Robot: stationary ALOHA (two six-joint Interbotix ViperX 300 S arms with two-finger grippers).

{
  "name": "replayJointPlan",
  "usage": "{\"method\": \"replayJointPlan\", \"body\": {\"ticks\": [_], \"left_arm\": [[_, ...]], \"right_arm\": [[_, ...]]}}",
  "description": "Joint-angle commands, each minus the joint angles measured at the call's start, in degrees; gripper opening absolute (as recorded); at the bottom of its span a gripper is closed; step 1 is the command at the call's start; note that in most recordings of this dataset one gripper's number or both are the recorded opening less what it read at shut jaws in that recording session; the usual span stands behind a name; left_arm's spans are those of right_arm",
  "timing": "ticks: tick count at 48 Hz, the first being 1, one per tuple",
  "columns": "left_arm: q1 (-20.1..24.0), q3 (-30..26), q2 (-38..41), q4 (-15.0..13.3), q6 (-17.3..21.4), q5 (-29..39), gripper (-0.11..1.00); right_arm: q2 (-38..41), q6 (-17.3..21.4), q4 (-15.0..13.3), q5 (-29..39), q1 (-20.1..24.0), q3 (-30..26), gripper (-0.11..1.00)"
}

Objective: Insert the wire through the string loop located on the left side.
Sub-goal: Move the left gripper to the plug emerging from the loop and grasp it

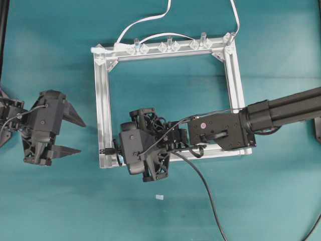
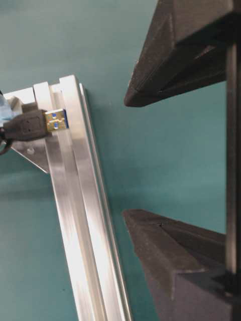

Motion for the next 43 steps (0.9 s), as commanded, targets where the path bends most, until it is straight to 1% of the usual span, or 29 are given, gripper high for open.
{"method": "replayJointPlan", "body": {"ticks": [1, 10, 19, 24, 43], "left_arm": [[-0.88, -1.41, -0.26, 0.09, -0.26, -0.26, 0.82], [-1.93, -1.67, -0.26, 0.09, -1.93, -0.35, 0.82], [-2.02, -2.02, 0.26, 0.18, -1.93, -1.05, 0.82], [-2.02, -2.55, 1.23, 0.09, -1.93, -2.64, 0.82], [-1.93, -4.66, 9.76, 0.09, -2.02, -8.88, 0.82]], "right_arm": [[-1.14, -0.09, -0.18, -0.44, 0.09, -1.67, 0.1], [-1.14, -0.09, -0.18, -0.35, 0.09, -1.67, 0.1], [-1.14, -0.09, -0.18, -0.18, 0.09, -1.67, 0.1], [-1.05, -0.09, -0.18, -0.18, 0.09, -1.67, 0.1], [-1.14, -0.09, -0.26, -0.18, 0.09, -1.67, 0.1]]}}
